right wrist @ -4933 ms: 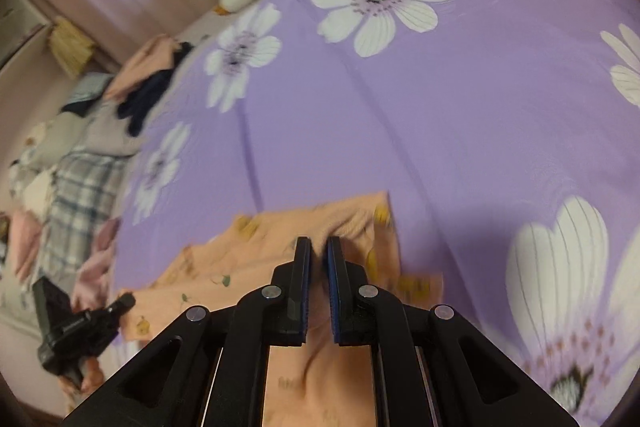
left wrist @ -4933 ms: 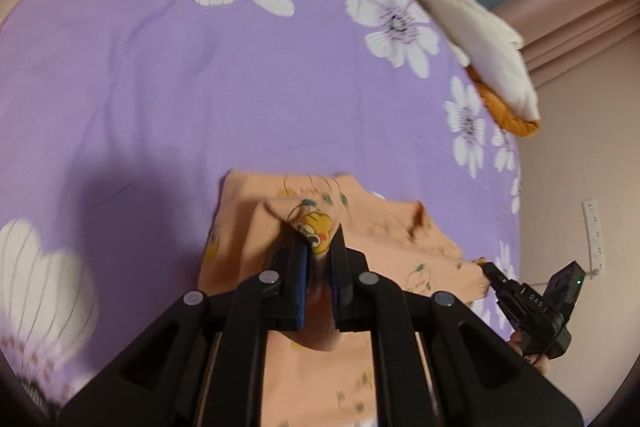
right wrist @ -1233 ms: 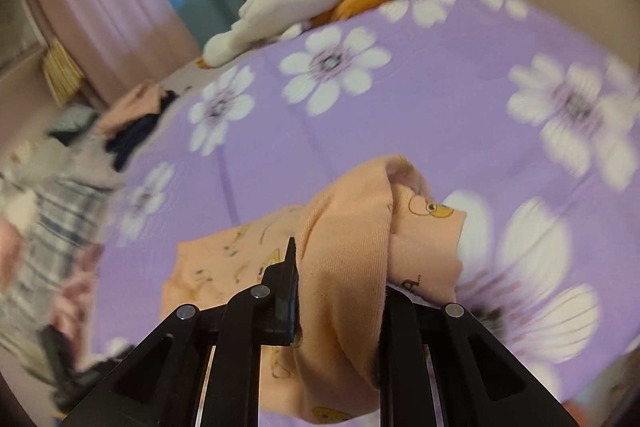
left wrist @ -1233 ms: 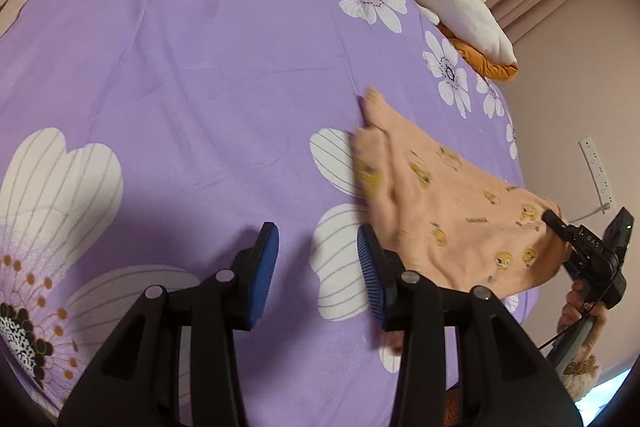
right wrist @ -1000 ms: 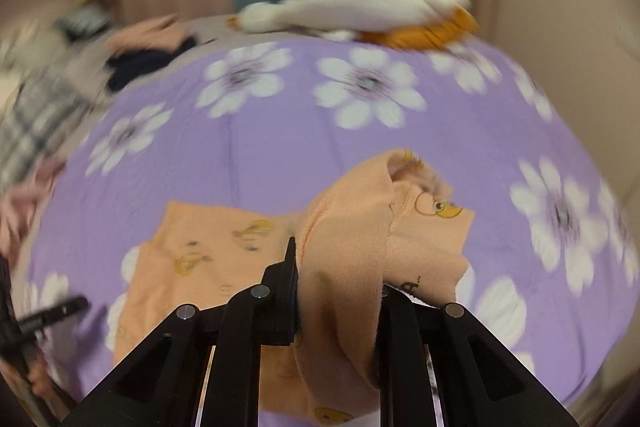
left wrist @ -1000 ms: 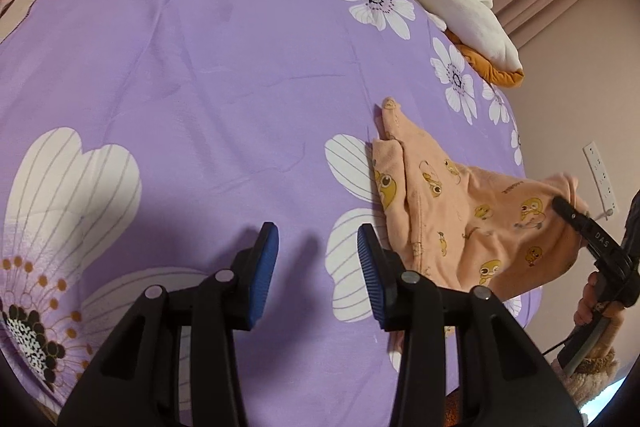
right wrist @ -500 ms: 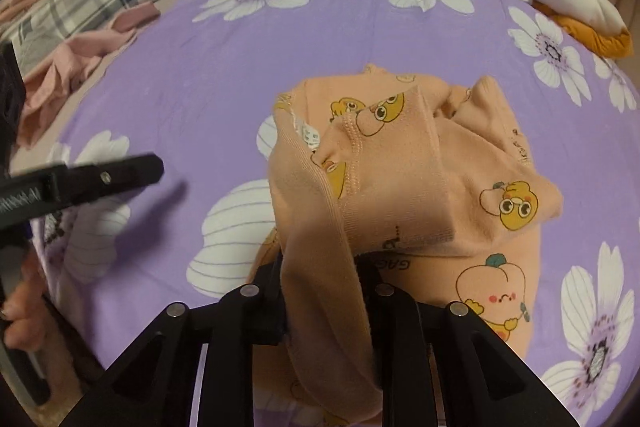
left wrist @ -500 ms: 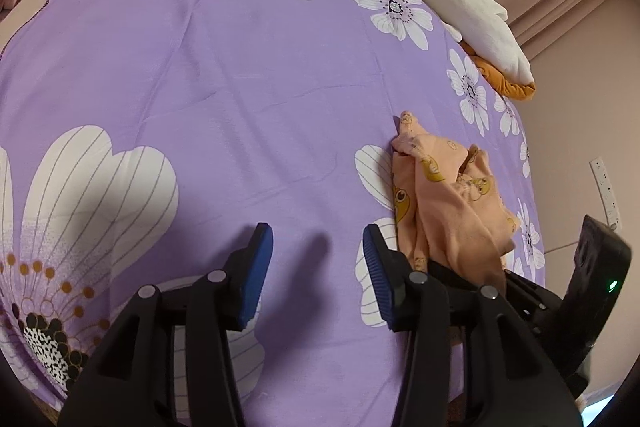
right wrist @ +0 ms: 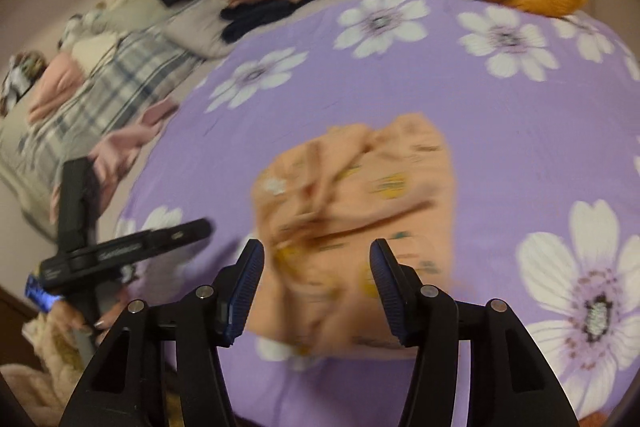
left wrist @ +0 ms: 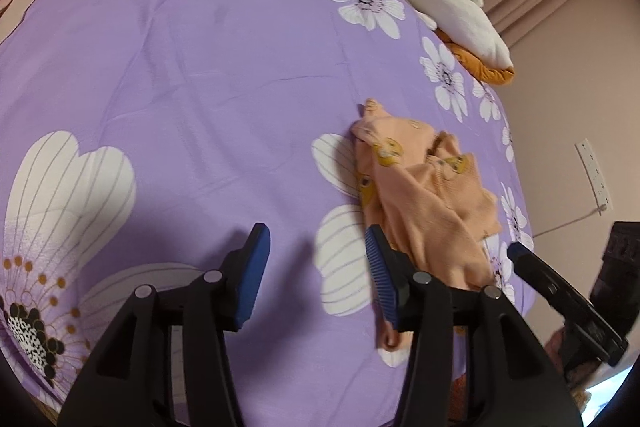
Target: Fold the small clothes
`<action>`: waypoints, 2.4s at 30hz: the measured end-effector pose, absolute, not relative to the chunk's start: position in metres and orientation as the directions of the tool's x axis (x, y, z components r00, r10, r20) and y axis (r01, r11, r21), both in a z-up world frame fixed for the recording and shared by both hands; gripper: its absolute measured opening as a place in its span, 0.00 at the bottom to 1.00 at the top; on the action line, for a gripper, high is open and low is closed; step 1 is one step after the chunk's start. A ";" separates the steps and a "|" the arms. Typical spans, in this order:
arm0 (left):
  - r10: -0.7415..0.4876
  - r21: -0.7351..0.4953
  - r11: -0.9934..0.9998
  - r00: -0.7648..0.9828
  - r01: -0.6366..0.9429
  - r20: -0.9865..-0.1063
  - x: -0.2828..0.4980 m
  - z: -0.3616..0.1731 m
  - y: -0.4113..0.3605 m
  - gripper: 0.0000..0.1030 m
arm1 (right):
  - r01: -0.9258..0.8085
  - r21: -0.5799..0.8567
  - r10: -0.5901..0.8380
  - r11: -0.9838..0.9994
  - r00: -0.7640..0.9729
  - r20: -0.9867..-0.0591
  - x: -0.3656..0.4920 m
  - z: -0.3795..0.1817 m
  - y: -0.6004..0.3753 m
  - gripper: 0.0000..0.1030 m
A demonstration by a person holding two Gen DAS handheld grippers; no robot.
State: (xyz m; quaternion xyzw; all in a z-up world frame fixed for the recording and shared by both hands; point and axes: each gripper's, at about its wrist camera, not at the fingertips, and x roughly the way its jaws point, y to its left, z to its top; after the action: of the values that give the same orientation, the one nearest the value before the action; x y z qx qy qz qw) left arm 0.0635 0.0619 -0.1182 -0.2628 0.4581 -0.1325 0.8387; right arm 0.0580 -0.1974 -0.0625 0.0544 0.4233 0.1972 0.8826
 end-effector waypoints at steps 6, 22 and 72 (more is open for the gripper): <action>-0.497 -0.572 0.819 0.543 0.037 -0.677 0.060 -0.107 0.047 0.49 | -0.233 0.268 0.353 0.935 0.520 -0.778 0.077 -0.095 -0.204 0.44; -0.488 -0.553 0.831 0.543 0.051 -0.684 0.059 -0.101 0.043 0.57 | -0.352 0.174 0.344 0.920 0.508 -0.790 0.046 -0.098 -0.162 0.45; -0.512 -0.487 0.849 0.544 0.204 -0.665 0.106 -0.076 -0.058 0.32 | -0.283 0.326 0.431 0.902 0.558 -0.709 0.116 -0.074 -0.221 0.27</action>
State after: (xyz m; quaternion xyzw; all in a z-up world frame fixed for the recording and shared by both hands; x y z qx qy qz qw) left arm 0.1063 -0.0585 -0.0764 -0.1791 0.4300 -0.2082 0.8601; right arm 0.1156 -0.2206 -0.0742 0.0874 0.4237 0.2032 0.8784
